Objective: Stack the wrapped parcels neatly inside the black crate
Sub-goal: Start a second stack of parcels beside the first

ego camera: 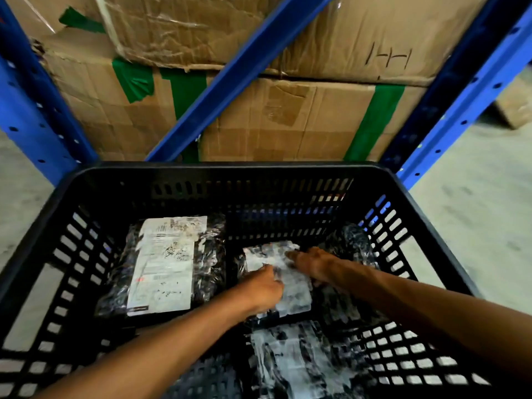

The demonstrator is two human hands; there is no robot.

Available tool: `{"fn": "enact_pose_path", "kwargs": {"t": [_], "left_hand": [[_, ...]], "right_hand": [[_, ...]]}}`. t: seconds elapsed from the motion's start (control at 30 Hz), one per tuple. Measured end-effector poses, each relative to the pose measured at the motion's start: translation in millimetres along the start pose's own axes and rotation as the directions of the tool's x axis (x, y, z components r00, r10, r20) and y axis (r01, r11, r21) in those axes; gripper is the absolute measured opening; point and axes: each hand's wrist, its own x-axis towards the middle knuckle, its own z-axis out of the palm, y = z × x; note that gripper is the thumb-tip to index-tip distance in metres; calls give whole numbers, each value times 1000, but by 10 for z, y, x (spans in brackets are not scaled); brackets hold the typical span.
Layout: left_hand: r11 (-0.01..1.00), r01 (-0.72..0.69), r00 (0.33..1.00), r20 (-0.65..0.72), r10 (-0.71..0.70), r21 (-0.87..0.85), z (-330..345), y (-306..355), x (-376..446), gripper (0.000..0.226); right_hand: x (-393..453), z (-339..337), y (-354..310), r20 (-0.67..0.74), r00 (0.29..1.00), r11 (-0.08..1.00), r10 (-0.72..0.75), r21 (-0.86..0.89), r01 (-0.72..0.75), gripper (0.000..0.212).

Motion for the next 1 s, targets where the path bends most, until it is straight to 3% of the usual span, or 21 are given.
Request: {"fn": "enact_pose_path", "kwargs": {"t": [0.13,0.33,0.47,0.57,0.6,0.67,0.73,0.8,0.9,1.0], "left_hand": [[993,46,996,-68,-53,-104,13,63,-58,61],[921,95,988,-78,-134,-379,-113,83,-138,74],[881,43,980,-153,-130,-471,-181,78,-206,60],[864,-31,951,-282,-129,-502,-183,-4,-153,78],[824,-64,942,-306,-137,-564,-189,-6,-143,69],[646,-109,958,-252,-134,-755,-215,36,-156,44],[499,-75,992,-116,-51,-863,-238,62,-176,46],[446,-63,998,-53,35,-893,-230,49,-170,50],[468,-22,1000,-28,-6,-883,-221,-2,-131,47],[632,-16,978,-144,-151,-775,-228,-16,-113,64]], "right_hand": [[24,-44,-50,-33,997,970,66,235,-56,53],[-22,-139,-168,14,1000,939,16,344,-20,78],[-158,-123,-297,89,988,822,-129,566,57,58],[-232,-265,-258,84,980,771,-181,631,89,56],[-229,-316,-217,62,980,768,-189,631,109,55],[-201,-386,-91,-16,991,874,-135,470,127,58],[-216,-415,12,-45,997,943,-66,324,77,71],[-237,-412,83,-30,998,920,-52,387,59,77],[-226,-398,158,-50,995,872,-81,479,95,66],[-201,-354,191,-75,992,880,-100,458,124,55]]}}
